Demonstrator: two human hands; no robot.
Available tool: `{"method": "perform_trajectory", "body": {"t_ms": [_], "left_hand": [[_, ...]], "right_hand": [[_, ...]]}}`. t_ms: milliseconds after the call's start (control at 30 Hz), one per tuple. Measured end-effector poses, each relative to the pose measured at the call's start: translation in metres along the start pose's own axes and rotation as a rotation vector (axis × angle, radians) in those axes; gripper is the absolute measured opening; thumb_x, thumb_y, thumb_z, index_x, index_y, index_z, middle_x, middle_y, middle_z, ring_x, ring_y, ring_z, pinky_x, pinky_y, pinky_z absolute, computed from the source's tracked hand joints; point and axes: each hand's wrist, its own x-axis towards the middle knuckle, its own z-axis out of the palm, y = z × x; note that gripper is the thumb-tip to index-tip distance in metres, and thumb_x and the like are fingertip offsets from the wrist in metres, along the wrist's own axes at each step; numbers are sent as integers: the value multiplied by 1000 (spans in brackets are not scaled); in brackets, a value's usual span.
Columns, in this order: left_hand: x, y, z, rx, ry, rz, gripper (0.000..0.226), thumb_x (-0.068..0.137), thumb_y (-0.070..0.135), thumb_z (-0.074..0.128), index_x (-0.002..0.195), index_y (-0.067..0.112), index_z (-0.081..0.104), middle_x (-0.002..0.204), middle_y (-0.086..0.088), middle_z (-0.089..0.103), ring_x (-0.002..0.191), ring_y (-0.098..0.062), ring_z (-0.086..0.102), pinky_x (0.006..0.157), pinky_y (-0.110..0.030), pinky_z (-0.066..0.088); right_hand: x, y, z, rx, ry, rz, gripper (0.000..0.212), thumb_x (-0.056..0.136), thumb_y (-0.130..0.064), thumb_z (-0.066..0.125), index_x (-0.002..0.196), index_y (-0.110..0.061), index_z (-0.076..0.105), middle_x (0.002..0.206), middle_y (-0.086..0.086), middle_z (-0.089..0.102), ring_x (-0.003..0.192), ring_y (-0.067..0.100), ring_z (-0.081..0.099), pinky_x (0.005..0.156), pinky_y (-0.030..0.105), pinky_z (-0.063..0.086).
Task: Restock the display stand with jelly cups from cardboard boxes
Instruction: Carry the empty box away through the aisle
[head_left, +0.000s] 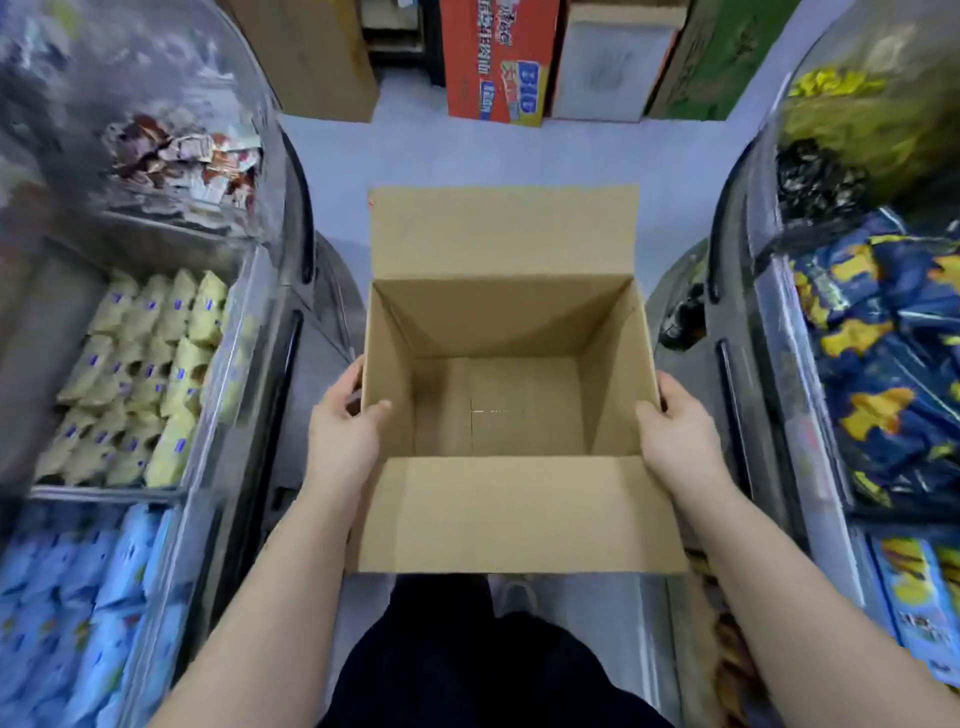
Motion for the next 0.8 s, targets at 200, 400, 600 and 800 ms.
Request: {"method": "perform_trajectory", "body": {"t_ms": [200,400,600,800], "left_hand": [[162,68,47,-24,-67,-36,58,85,5,55,104,60,56,112,12,66,105,-10,61,80,-27,49],[305,160,79,9,-72,-41,50,87,3,54,125,35,54,114,4,65,102,-11,63,72,-22,49],[425,227,147,34,-84,-14,55,86,0,54,124,39,54,107,10,67,82,3,65,65,-19,49],[553,278,242,27,-32,-50,57,87,-3,50,106,50,57,104,6,67,84,-10,67,68,-26,52]], "right_hand": [[152,-79,13,17,29,58,32,88,-16,38,111,-27,57,82,-4,64,76,23,60,57,29,39],[285,-176,1,-8,17,69,35,88,-19,39,118,-27,55,97,7,67,85,26,61,76,41,50],[417,-226,-15,70,22,111,34,85,-18,40,108,-36,57,90,-4,68,80,21,61,71,36,48],[593,-272,-33,56,-21,102,29,85,-19,41,87,-45,51,71,-16,60,66,5,55,52,24,37]]}}
